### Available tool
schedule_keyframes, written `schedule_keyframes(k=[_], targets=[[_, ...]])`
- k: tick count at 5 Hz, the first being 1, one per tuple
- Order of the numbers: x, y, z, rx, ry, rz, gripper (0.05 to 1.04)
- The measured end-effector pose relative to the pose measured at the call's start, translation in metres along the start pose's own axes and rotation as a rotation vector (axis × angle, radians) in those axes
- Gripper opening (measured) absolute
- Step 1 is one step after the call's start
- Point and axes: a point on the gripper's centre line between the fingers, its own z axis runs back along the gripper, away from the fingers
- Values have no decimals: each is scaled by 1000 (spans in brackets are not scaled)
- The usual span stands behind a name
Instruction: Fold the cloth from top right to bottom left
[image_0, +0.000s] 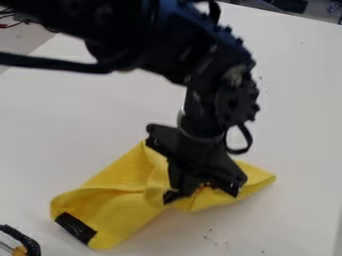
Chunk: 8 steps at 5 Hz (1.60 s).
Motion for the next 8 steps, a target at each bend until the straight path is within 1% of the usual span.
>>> schedule_keyframes(k=[1,2,3,4,5,6,7,8], targets=[[21,11,-1,-32,-36,-43,67],[46,36,-20,-45,-62,-122,67],[76,69,-37,-37,-101,-195,67],[97,98,-42,-30,-115,-244,67],[108,119,-55,-42,-108,-265,67],[115,127,-74,-83,-114,-301,92],[118,126,-81,-103,-129,-326,260],[122,130,-78,-88,-125,-349,536]])
